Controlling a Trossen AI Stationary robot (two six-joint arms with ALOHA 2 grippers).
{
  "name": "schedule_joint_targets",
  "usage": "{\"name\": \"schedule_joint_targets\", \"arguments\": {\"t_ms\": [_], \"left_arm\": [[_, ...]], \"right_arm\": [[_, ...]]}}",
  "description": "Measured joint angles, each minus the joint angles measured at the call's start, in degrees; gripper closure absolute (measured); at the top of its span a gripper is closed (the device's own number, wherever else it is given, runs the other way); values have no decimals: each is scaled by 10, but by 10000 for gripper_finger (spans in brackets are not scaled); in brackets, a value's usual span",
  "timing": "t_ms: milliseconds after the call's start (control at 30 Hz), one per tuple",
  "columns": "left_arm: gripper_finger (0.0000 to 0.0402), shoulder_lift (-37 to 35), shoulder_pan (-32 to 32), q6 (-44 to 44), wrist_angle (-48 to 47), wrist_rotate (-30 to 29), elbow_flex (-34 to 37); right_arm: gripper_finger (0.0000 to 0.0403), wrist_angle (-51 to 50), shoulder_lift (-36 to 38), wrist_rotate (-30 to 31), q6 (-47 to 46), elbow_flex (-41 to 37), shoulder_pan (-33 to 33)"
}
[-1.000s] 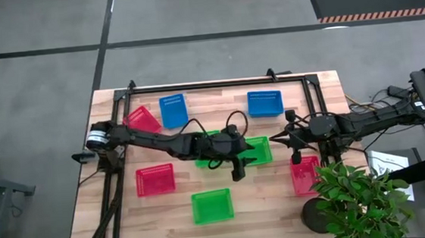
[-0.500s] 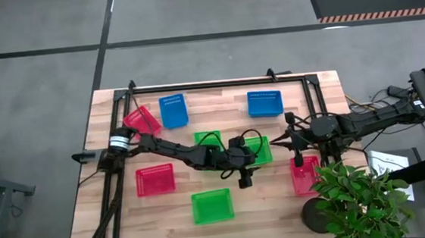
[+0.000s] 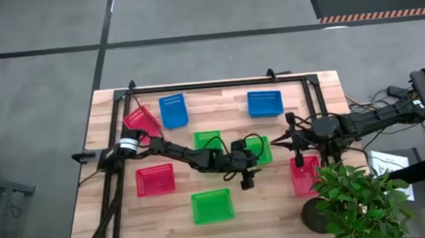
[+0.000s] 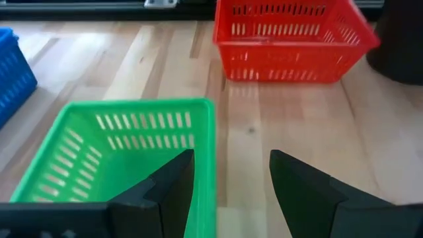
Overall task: Stack baskets by color
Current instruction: Stack the top right green bin on top of the bottom green bin
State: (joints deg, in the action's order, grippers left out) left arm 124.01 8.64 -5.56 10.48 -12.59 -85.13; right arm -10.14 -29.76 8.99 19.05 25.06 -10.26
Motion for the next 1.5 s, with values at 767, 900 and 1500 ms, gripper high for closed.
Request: {"name": "schedule_joint_targets", "arguments": {"t_ms": [767,900,1500], "left_arm": [[382,28,-3,-11,-7,-9,4],[396,27,-3,-4,-6,-8,4],[401,-108,64,60,-96,-29,-5]], "right_arm": [[394,-1,0,0,-5,-1,0],[394,-1,0,0,-5,-1,0],[394,37,1,0,-26,-11,0]]}}
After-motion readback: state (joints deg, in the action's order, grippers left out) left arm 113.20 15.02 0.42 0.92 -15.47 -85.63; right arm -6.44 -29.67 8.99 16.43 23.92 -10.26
